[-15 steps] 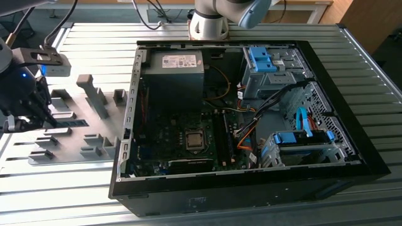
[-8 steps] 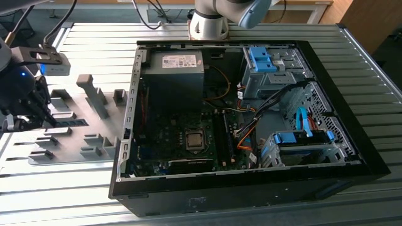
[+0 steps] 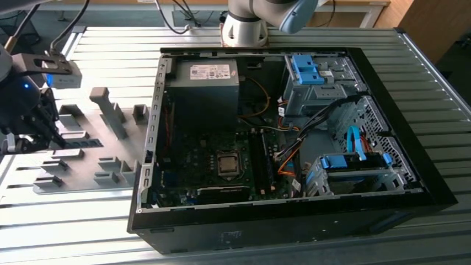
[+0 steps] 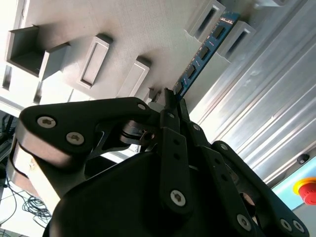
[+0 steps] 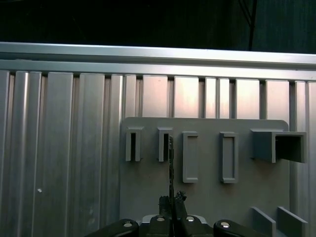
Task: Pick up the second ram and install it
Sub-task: 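Pick up the second ram and move it above second insertion slot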
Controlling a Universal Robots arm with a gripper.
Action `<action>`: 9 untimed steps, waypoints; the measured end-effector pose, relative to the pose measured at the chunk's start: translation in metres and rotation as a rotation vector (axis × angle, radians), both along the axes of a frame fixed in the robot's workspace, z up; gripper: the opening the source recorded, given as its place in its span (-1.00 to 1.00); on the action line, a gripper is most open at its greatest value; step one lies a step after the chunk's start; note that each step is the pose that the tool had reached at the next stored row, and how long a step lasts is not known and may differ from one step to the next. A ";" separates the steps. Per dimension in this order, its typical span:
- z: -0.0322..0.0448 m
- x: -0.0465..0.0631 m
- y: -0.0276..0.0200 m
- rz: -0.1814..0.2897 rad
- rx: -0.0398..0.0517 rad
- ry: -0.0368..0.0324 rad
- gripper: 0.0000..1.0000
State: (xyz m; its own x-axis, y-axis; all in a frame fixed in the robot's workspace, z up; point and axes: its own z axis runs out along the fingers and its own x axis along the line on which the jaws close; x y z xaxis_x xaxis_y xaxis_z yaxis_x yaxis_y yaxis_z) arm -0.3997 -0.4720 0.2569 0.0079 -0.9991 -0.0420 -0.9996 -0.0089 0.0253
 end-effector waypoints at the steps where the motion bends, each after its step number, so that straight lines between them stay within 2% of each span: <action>1: 0.0004 0.000 0.0000 0.000 0.0000 0.0000 -0.73; 9: 0.0048 0.000 0.0000 0.000 0.0001 -0.0001 -0.73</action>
State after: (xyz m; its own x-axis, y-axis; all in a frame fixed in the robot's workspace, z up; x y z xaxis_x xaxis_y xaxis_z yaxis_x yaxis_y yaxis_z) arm -0.3997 -0.4720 0.2617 0.0079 -0.9991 -0.0421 -0.9996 -0.0089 0.0252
